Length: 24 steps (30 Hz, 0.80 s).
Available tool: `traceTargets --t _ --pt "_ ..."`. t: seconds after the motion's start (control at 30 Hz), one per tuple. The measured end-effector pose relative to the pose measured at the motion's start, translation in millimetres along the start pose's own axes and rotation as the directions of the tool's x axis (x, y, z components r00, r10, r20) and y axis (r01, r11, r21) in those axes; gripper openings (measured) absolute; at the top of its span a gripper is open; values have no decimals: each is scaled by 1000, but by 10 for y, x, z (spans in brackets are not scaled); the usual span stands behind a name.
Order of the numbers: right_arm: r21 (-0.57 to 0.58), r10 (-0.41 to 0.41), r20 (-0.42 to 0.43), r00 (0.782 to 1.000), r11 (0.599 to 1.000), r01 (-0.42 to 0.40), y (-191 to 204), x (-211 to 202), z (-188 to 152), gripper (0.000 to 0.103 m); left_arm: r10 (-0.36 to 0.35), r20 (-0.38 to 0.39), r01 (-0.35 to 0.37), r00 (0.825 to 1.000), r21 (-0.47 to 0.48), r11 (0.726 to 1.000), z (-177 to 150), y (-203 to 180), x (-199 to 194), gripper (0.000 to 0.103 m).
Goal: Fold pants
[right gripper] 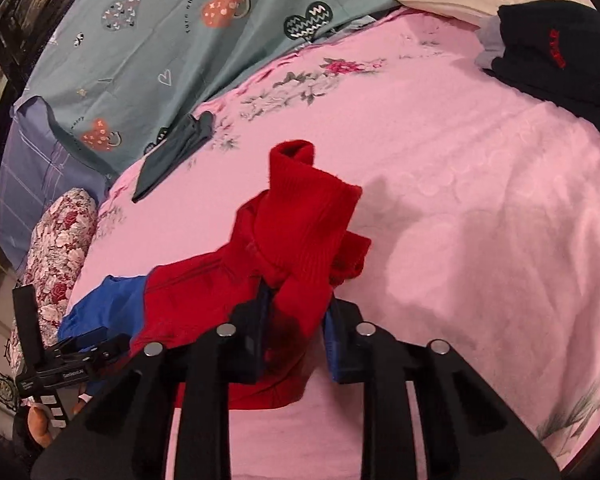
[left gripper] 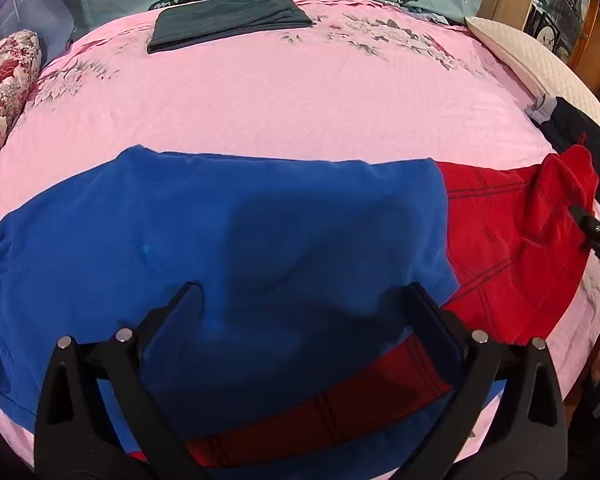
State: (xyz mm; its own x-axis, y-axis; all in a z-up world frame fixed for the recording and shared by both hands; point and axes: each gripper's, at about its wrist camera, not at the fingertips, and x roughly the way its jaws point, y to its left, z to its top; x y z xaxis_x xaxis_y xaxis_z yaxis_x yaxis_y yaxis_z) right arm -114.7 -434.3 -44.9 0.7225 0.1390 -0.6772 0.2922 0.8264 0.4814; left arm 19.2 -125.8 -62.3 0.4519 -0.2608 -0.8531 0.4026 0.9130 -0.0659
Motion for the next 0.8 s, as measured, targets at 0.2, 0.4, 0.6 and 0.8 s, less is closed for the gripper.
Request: traceTargets --t 0.2,0.4,0.6,0.8 --pt "-239 192 59 980 956 -172 1132 -350 65 12 70 78 -62 994 -101 993 -8 428 -314 101" --pt "-465 227 -230 946 829 -312 2375 349 -494 23 179 54 -156 982 -286 945 -239 1192 -507 101" --pt "-635 59 -269 961 740 -223 2551 736 -1066 47 204 49 -174 978 -351 920 -396 1479 -545 101" --pt "-605 109 -128 986 779 -165 2389 381 -811 58 189 68 -160 980 -303 939 -361 1352 -581 101"
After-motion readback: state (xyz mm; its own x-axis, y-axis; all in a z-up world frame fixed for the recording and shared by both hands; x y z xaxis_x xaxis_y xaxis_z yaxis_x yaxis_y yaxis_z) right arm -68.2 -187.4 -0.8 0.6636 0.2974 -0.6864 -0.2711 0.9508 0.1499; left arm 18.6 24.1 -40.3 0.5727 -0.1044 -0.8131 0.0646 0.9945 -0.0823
